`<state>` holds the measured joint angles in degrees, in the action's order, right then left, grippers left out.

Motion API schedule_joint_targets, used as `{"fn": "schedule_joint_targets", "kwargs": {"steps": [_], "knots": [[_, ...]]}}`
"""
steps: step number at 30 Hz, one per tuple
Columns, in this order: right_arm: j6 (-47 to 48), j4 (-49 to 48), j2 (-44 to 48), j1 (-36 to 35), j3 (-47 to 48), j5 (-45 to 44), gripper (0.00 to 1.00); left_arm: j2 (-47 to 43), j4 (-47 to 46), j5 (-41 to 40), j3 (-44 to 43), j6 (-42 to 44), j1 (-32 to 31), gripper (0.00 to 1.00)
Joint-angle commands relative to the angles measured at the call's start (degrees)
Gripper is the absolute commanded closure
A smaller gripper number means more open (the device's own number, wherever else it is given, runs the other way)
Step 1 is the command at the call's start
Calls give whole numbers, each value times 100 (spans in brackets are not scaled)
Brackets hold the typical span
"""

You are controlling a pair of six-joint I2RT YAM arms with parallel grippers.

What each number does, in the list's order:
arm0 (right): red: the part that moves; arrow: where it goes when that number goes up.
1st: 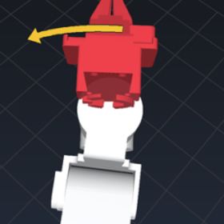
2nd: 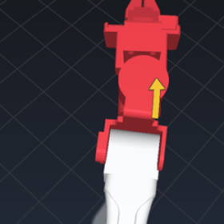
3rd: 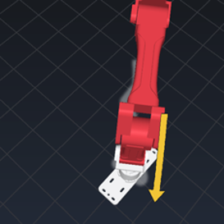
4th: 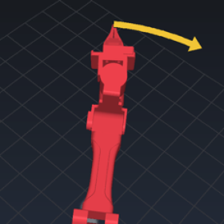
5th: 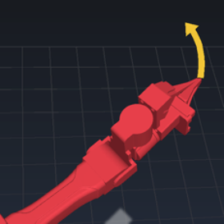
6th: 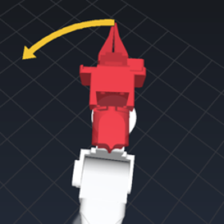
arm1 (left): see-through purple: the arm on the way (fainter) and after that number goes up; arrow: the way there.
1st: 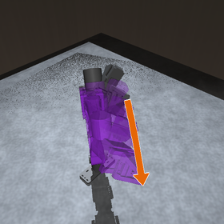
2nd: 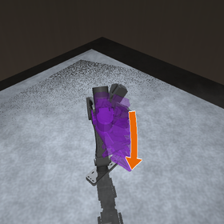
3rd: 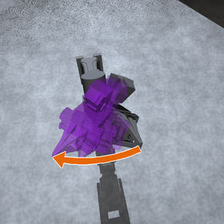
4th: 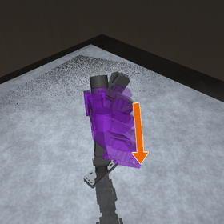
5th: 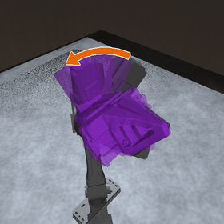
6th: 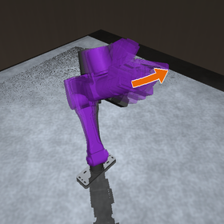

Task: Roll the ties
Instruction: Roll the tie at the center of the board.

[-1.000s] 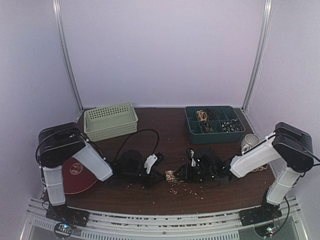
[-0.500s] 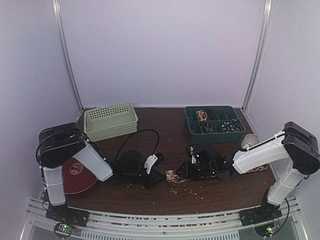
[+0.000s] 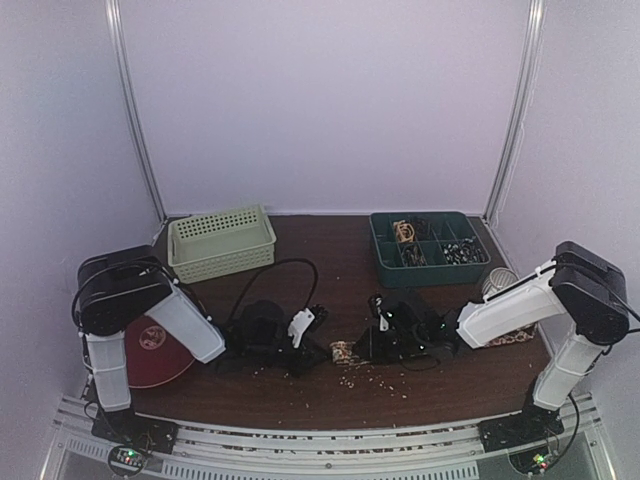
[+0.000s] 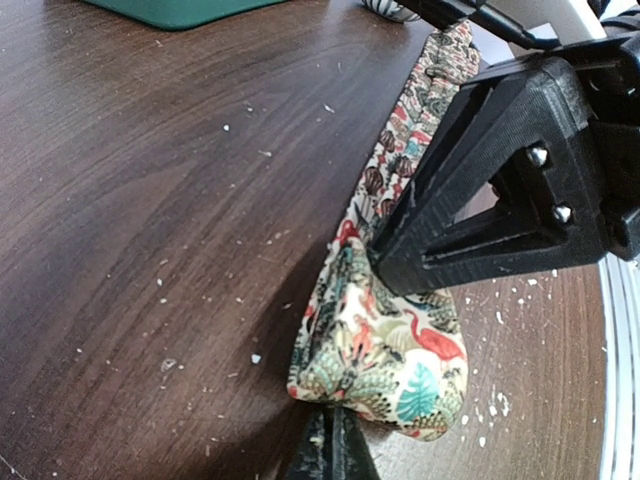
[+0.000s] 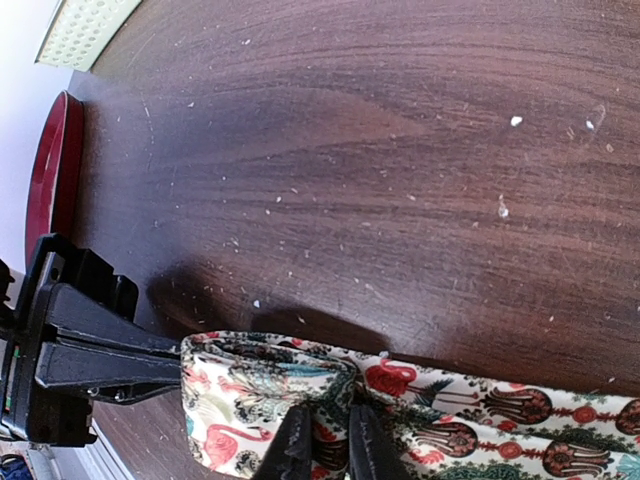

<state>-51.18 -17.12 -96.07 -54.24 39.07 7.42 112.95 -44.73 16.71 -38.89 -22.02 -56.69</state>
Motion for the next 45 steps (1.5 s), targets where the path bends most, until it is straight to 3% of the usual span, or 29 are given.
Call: {"fn": "schedule_joint_targets", "kwargs": {"steps": [1,19,30,45], "knots": [[20,97,-98,26,11,-82,86,53,-175,246,-2,-176,-18,100],[-22,-221,115,158,-328,-64,86,5,43,322,-478,-193,-27,100],[-244,-638,-54,168,-470,362,85,-223,489,-430,-38,-337,-51,100],[-305,-649,85,214,-585,216,85,30,59,65,-510,-363,-167,100]]}}
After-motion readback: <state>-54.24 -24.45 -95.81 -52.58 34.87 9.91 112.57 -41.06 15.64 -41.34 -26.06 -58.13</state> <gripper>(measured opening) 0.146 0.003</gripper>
